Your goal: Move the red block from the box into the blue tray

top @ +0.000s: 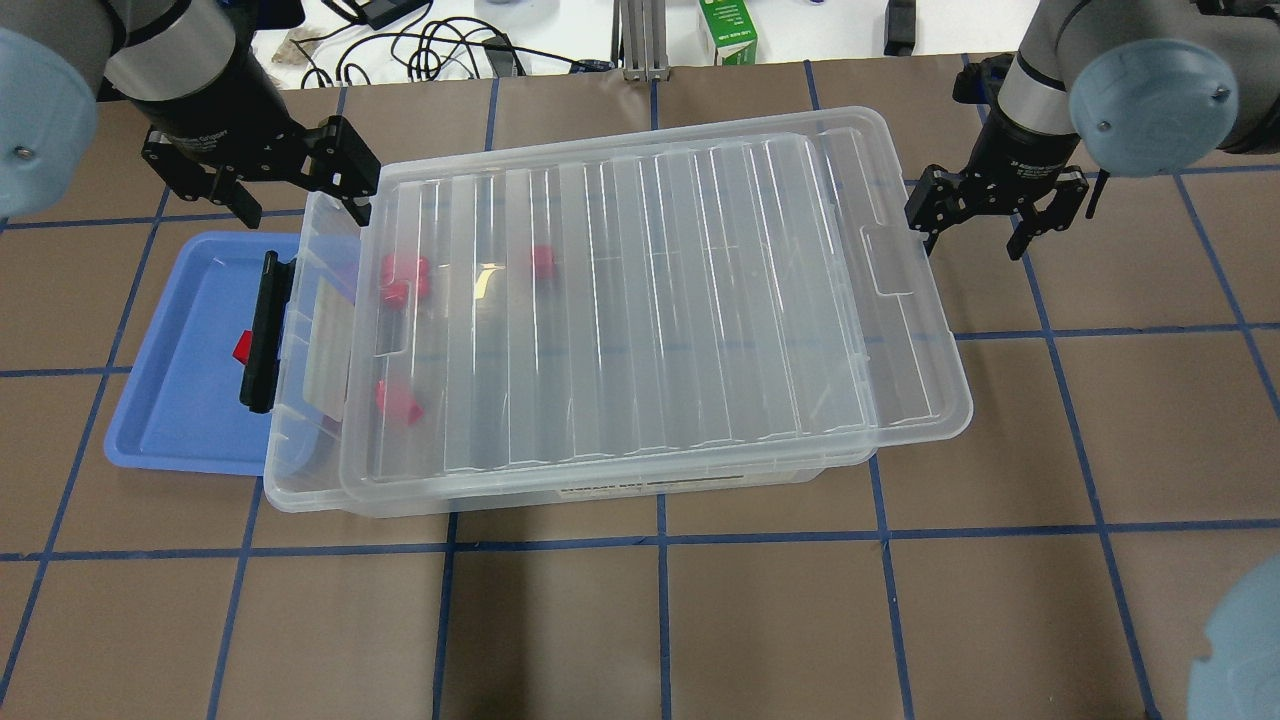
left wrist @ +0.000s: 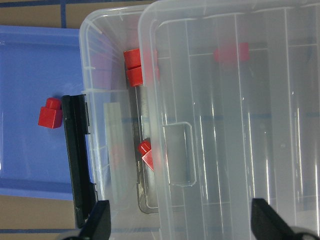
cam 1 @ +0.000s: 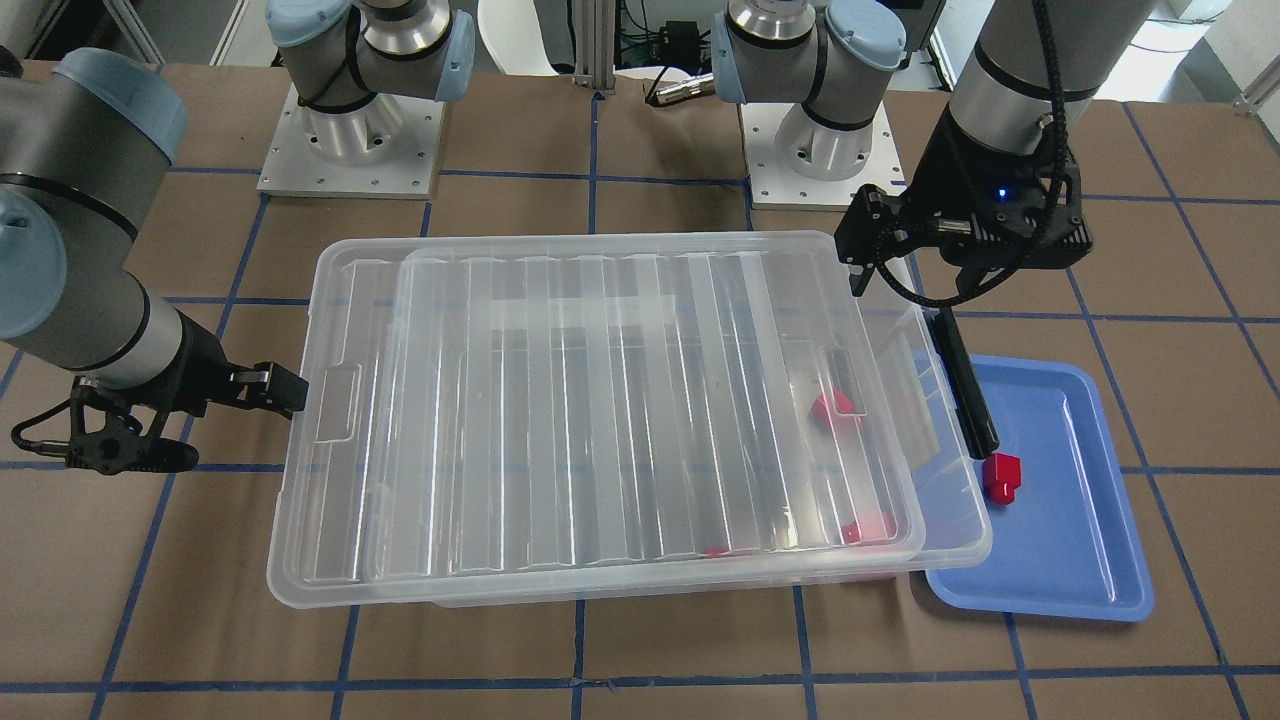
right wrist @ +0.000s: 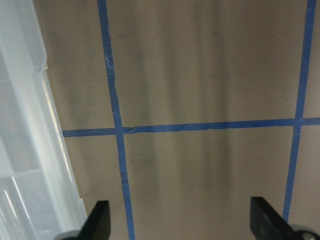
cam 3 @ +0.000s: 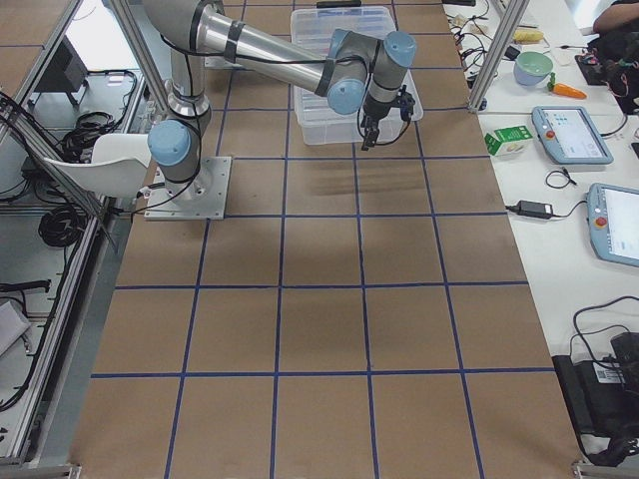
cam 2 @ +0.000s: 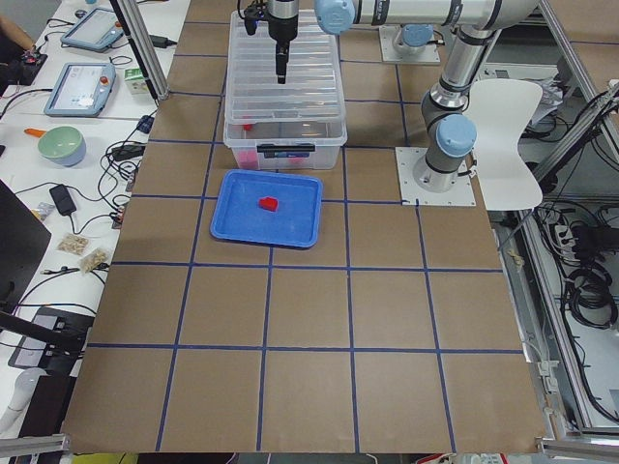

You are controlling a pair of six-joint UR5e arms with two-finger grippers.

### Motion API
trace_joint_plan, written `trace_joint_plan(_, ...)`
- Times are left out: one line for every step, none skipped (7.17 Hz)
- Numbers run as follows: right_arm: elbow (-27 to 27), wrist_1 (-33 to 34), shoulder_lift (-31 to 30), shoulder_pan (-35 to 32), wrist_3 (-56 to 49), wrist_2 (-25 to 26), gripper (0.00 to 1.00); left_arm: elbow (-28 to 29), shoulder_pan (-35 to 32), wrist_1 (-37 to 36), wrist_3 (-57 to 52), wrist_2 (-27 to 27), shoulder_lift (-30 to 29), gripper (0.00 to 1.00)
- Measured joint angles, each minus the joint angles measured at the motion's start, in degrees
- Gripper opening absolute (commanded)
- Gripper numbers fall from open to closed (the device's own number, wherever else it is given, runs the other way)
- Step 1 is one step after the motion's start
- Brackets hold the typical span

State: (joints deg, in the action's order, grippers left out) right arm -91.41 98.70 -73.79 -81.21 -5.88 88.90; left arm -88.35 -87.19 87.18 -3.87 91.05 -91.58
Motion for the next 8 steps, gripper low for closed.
trace_joint_plan(0.0,0.0,0.0,-0.1,0.6,-0.7,1.00,-0.1,0.0,0.0,0.0,0.0,0.0,1.00)
trace_joint_plan(0.0,0.0,0.1,-0.4,1.4,-1.0,1.00,-0.2,0.0,0.0,0.0,0.0,0.1,1.00)
trace_joint_plan(0.0,0.2,0.3,-0.9,2.0,-1.1,1.00,-0.4,0.0,0.0,0.0,0.0,0.2,1.00)
trace_joint_plan(0.0,0.3,0.5,-1.3,2.5,-1.2,1.00,-0.6,0.0,0.0,0.0,0.0,0.4,1.00)
trace_joint_plan(0.0,0.4,0.6,-1.4,2.8,-1.2,1.00,-0.8,0.0,0.0,0.0,0.0,0.6,1.00)
trace_joint_plan(0.1,0.4,0.6,-1.5,2.8,-1.2,1.00,-0.9,0.0,0.0,0.0,0.0,0.7,1.00)
trace_joint_plan(0.1,0.4,0.6,-1.5,2.9,-1.2,1.00,-0.9,0.0,0.0,0.0,0.0,0.7,1.00)
trace_joint_plan(0.3,0.4,0.6,-1.5,2.9,-1.2,1.00,-0.9,0.0,0.0,0.0,0.0,0.7,1.00)
